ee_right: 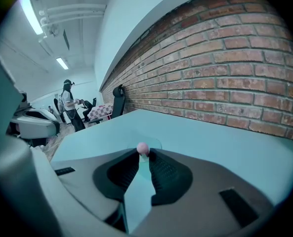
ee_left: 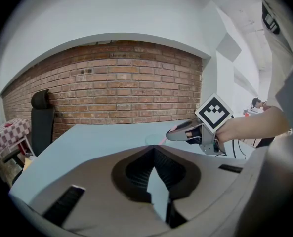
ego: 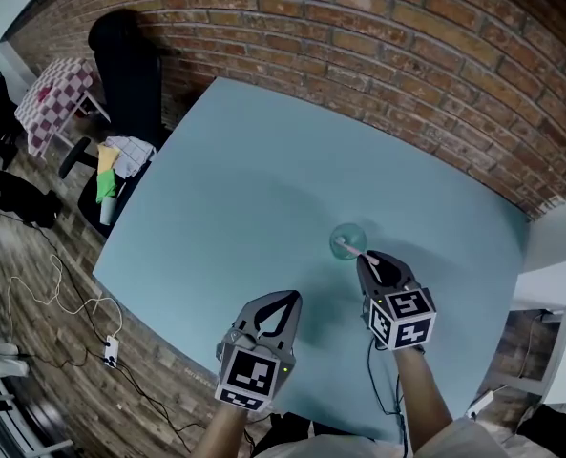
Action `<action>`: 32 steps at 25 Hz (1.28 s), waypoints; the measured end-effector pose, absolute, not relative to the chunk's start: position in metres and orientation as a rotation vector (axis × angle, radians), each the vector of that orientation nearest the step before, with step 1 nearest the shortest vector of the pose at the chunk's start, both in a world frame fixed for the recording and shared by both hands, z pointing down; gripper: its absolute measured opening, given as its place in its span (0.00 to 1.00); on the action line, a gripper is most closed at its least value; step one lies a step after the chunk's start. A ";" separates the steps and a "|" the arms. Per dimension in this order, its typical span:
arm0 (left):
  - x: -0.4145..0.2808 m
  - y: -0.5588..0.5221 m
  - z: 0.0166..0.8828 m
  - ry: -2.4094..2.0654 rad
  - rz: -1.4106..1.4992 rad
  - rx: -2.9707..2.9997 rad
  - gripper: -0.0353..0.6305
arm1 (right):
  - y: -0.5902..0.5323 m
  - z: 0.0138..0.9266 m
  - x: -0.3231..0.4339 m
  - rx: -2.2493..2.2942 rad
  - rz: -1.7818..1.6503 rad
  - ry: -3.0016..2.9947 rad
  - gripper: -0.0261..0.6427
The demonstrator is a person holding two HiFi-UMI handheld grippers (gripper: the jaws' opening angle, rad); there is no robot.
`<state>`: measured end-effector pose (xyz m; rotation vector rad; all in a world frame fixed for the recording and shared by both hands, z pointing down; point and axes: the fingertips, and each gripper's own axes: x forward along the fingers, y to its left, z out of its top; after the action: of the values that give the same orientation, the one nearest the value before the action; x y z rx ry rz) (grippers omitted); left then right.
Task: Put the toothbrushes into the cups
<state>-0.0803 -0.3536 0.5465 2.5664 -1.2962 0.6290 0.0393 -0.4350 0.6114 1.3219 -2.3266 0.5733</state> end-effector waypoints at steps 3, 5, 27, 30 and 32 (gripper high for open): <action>-0.077 -0.345 0.542 -1.296 0.622 2.573 0.08 | -0.427 0.610 0.041 1.310 0.573 -2.324 0.17; -0.074 -0.339 0.539 -1.293 0.618 2.581 0.08 | -0.422 0.608 0.043 1.300 0.574 -2.325 0.17; -0.072 -0.276 0.463 -1.412 0.480 2.667 0.08 | -0.331 0.512 0.092 1.435 0.418 -2.336 0.17; -0.072 -0.264 0.451 -1.414 0.464 2.688 0.08 | -0.312 0.496 0.095 1.452 0.406 -2.342 0.17; -0.072 -0.255 0.444 -1.416 0.454 2.704 0.08 | -0.298 0.486 0.096 1.461 0.395 -2.346 0.17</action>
<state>-0.0719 -0.2547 0.4443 2.7040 -1.4157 0.4543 0.0959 -0.2983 0.4860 1.4612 -2.3458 0.3946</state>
